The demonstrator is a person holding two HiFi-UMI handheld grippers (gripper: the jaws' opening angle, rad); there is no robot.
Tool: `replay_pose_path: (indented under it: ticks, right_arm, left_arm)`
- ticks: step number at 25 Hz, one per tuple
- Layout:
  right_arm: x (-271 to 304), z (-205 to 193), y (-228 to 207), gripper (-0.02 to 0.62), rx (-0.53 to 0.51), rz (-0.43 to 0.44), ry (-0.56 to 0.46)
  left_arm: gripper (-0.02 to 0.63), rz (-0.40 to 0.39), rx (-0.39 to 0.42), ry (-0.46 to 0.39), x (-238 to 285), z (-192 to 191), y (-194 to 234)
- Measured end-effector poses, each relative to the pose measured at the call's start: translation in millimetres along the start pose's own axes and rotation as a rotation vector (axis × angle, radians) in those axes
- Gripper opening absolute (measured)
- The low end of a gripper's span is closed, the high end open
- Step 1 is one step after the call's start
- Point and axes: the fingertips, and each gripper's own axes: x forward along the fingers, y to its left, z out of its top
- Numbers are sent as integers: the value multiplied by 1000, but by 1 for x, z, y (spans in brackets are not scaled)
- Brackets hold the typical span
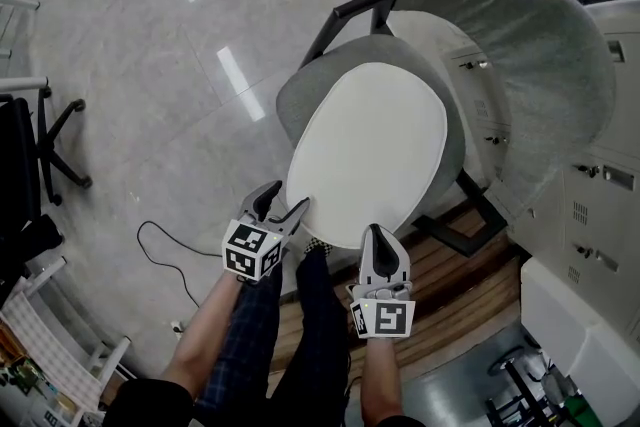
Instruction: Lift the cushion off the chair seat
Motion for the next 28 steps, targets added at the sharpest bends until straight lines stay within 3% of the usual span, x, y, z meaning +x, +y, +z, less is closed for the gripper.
replay_pose_path:
  ticks: [12,17,23,28]
  right_arm:
    - [8,-4,-18,31,14,-15,0]
    - [8,-4,-26,31,26,-24,1]
    - [4,-5,-33,31,34,-38,-4]
    - [-3,-2,-33,31,42,-44,-7]
  left_arm:
    - [287,-53,-33,57,32,-10,-7]
    - [279,-17,51,45,35,-10,-4]
    - [114,7,91,-1,29,-1,-4]
    - [80,-2,85,-19,21,8,-12]
